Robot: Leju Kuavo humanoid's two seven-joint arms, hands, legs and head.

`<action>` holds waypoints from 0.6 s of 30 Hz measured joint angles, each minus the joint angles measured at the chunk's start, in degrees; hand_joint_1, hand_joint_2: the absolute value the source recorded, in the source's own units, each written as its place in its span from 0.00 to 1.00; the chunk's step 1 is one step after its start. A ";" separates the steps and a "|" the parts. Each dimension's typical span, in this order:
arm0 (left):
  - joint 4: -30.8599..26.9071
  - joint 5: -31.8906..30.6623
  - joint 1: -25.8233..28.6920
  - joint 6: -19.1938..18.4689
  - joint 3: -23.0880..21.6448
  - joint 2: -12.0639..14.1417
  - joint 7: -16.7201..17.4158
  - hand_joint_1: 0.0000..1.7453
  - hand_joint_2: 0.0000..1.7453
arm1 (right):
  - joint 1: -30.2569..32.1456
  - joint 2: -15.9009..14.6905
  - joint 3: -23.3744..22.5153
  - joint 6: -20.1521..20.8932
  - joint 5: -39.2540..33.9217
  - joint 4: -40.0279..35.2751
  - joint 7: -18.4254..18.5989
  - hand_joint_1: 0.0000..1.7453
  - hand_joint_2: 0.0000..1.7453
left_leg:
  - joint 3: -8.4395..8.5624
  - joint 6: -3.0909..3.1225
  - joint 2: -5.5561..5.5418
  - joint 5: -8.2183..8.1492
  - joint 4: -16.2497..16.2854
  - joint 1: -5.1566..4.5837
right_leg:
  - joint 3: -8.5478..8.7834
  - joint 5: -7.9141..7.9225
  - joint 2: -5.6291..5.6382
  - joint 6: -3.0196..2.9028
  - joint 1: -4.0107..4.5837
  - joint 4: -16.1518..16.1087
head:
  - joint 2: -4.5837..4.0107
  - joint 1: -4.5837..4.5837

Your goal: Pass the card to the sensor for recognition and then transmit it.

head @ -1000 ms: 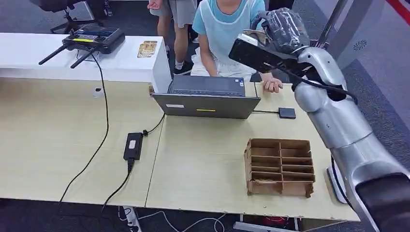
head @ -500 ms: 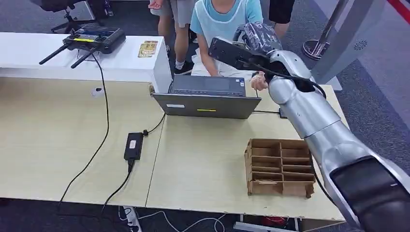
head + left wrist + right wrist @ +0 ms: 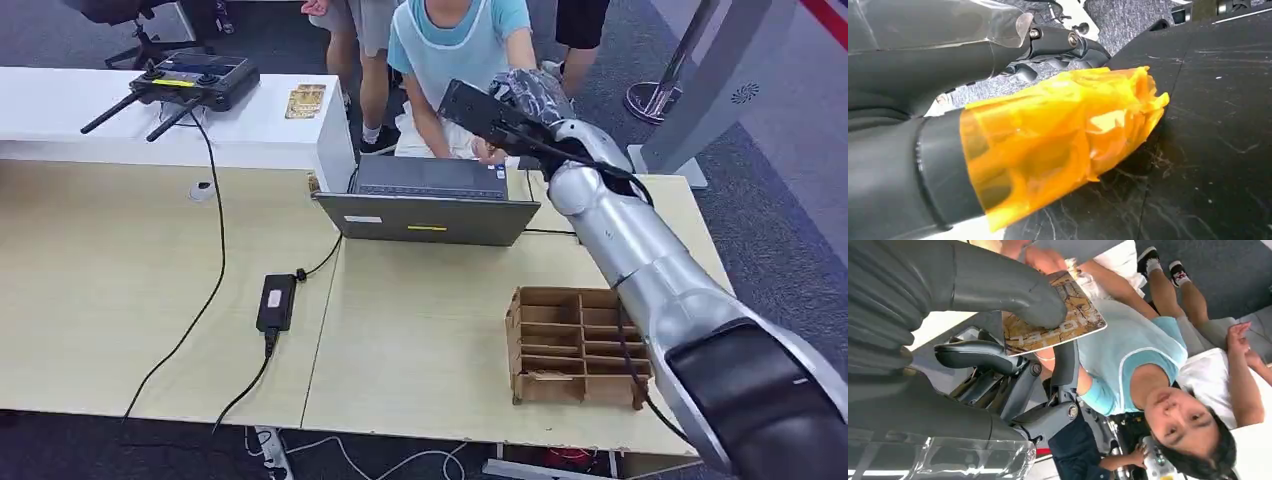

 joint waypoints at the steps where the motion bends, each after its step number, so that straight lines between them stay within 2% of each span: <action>1: 0.00 0.00 -0.03 -0.04 -0.15 0.00 0.00 0.00 0.00 | 0.00 0.09 -0.11 -0.02 0.00 0.28 0.00 0.99 1.00 | 0.00 0.00 0.00 0.00 0.00 0.00 | 0.00 0.00 0.00 0.00 0.00 0.00 | -0.02 0.00; 3: 0.00 0.00 -0.05 -0.07 -0.44 0.02 -0.02 0.00 0.00 | 0.00 0.24 -0.15 -0.15 0.02 0.78 -0.11 0.86 1.00 | 0.00 0.00 0.00 0.00 0.00 0.00 | 0.00 0.00 0.00 0.00 0.00 0.00 | -0.02 0.00; 7: 0.00 -0.02 -0.10 -0.07 -0.94 0.02 -0.15 0.00 0.00 | -0.01 0.68 -0.35 -0.63 0.15 1.66 -0.33 0.86 1.00 | 0.00 -0.01 0.00 0.00 0.00 0.00 | 0.00 0.00 0.00 0.00 0.00 0.00 | 0.00 -0.02; 9: 0.00 -0.02 -0.11 -0.09 -1.09 0.02 -0.15 0.00 0.00 | -0.01 0.87 -0.50 -0.72 0.17 1.99 -0.42 0.79 1.00 | 0.00 -0.01 0.00 0.01 0.00 0.00 | 0.00 0.00 0.00 0.00 0.00 0.00 | 0.00 0.00; 11: 0.00 -0.02 -0.14 -0.13 -1.11 0.02 -0.15 0.00 0.00 | -0.02 1.05 -0.61 -0.79 0.20 2.27 -0.44 0.80 1.00 | 0.00 -0.01 0.00 0.01 0.00 0.00 | 0.00 0.00 0.00 0.00 0.00 0.00 | 0.00 0.02; 12: 0.00 -0.02 -0.14 -0.15 -1.14 0.02 -0.17 0.00 0.00 | -0.02 1.11 -0.66 -0.79 0.24 2.43 -0.44 0.48 1.00 | 0.00 -0.02 0.00 0.01 0.00 0.00 | 0.00 0.00 0.00 0.00 0.00 0.00 | -0.02 0.00; 13: 0.00 -0.02 -0.14 -0.15 -1.16 0.02 -0.20 0.00 0.00 | -0.02 1.18 -0.66 -0.79 0.24 2.53 -0.44 0.05 1.00 | 0.00 -0.02 -0.01 0.01 0.00 0.00 | 0.00 0.00 0.00 0.00 0.00 0.00 | 0.00 0.00; 14: 0.00 -0.02 -0.15 -0.17 -1.18 0.02 -0.20 0.00 0.00 | -0.02 1.25 -0.68 -0.79 0.24 2.62 -0.44 0.00 1.00 | -0.01 -0.02 -0.01 0.01 0.00 0.00 | 0.00 0.00 0.00 0.00 0.00 0.00 | 0.00 0.00; 18: 0.00 -0.07 -0.25 -0.33 -1.62 0.04 -0.70 0.00 0.00 | -0.02 1.86 -0.72 -1.01 0.28 3.12 -0.66 0.00 1.00 | 0.00 -0.02 -0.02 0.01 0.00 0.00 | 0.00 0.00 0.00 0.00 0.00 0.00 | 0.00 0.00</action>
